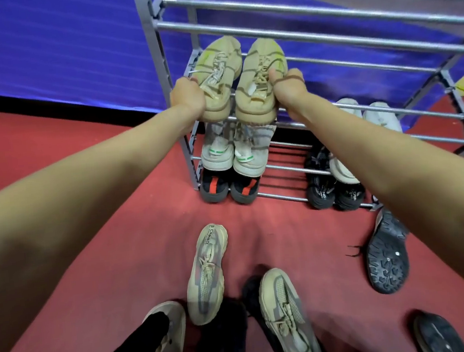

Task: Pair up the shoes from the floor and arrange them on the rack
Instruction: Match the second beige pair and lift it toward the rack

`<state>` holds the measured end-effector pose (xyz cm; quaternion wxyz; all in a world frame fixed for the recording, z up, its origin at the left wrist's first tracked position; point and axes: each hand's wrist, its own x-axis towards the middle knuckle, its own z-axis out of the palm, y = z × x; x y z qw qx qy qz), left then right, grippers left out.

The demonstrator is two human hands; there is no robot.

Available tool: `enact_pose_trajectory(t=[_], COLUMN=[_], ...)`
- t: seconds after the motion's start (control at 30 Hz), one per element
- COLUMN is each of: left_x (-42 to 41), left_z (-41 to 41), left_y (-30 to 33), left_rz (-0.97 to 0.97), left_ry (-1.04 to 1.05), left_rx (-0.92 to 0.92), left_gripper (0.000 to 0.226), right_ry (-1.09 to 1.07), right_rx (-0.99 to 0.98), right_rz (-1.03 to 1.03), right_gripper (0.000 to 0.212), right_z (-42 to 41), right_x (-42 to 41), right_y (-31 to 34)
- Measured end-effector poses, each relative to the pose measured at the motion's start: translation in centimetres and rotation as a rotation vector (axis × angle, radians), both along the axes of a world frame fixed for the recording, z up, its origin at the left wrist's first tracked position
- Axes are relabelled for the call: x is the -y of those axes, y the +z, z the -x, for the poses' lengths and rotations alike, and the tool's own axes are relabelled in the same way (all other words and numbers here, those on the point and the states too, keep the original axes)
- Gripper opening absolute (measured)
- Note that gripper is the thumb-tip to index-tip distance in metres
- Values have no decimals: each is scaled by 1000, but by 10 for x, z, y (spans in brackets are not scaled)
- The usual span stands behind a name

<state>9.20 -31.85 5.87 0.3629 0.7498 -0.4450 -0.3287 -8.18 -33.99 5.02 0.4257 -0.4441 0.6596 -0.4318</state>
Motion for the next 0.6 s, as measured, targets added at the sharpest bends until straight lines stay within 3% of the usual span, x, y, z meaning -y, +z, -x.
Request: enact_pose_trajectory(t=[0.1,0.2,0.3,0.4,0.6], left_x=[-15,-38,-69,-106,-178], left_z=[-1,-3,-5,-5,11], left_y=[1,0,-5,-18,-63], left_rz=[6,47,75,26,-155], left_ry=[-20,-38,-59,-89,-222], left_rx=[79,132,171,214,237], left_gripper=[40,42,37,35,33], right_ry=[30,51,106,162,323], right_rx=[79,-44,-288,-379,-512], right_rz=[-87,-42,123,272,68], right_gripper=[41,38,35,31,35], right_z=[-3,-3,-2,-1,19], right_x=[-10,-33,-70,-116,-215], right_y=[5,4,3,-6,-63])
